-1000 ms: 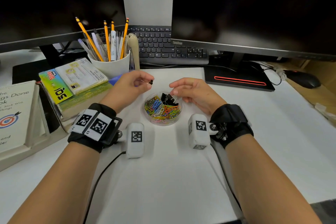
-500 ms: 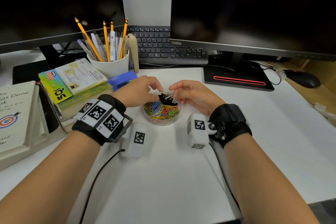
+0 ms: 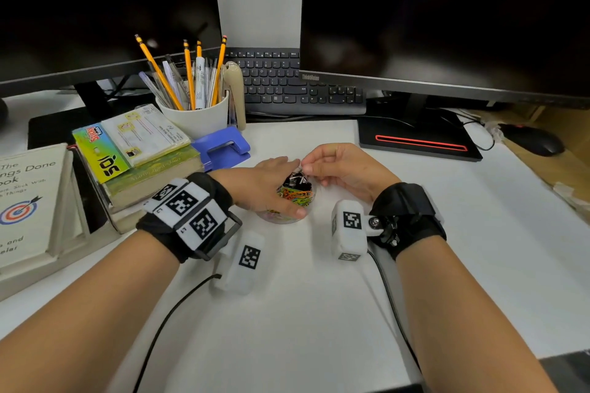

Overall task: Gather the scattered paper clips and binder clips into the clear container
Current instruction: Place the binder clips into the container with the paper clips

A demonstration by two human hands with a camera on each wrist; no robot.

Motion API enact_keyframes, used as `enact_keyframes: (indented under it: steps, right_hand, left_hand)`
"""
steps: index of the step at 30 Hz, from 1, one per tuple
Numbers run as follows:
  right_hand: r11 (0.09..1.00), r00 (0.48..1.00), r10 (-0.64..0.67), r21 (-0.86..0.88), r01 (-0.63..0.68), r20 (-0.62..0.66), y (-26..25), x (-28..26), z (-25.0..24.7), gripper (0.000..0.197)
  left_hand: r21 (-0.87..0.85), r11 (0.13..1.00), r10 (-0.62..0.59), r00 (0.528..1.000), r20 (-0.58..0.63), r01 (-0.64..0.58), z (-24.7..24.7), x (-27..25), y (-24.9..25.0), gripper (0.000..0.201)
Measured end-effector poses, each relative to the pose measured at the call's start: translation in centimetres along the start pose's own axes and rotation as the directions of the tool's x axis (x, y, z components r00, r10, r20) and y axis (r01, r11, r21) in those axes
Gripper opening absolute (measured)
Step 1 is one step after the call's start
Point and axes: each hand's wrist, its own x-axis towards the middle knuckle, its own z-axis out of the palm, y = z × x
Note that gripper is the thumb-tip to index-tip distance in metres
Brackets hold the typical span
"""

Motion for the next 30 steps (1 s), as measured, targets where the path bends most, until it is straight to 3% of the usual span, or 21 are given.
enact_keyframes:
  steps: [6,10,15,20,26,30]
  right_hand:
    - [0.999,1.0,-0.018,-0.042,0.018,0.006,0.2,0.2,0.5,0.01]
    - [1.0,0.999,0.018,0.024,-0.017,-0.042,0.0,0.0,0.4,0.011]
    - [0.986,0.999,0.031,-0.161,-0.032,-0.007,-0.2,-0.2,0.9,0.007]
    - [0.997,0.998,0.065,0.042,-0.064,-0.021,-0.2,-0.2,0.4,0.017]
    - [0.992,0.997,0.079,-0.099,-0.077,0.008,-0.4,-0.4,0.8,0.013]
    - [0.984,0.998,0.054,-0.169,-0.058,-0.028,-0.2,0.0,1.3,0.013]
  left_hand:
    - [0.059,0.998,-0.021,0.998,0.061,0.018,-0.1,-0.3,0.3,0.099]
    - [0.044,0.999,-0.023,0.998,0.054,0.021,0.1,-0.3,0.4,0.097]
    - [0.052,0.999,-0.006,0.999,0.043,0.003,0.2,-0.3,0.6,0.087]
    - [-0.07,0.997,-0.021,1.0,-0.02,0.019,0.6,-0.4,0.5,0.096]
    - [-0.072,0.997,-0.012,0.998,-0.064,0.007,0.5,-0.6,0.9,0.078]
    - [0.008,1.0,-0.017,1.0,0.011,0.017,0.5,-0.5,0.9,0.093]
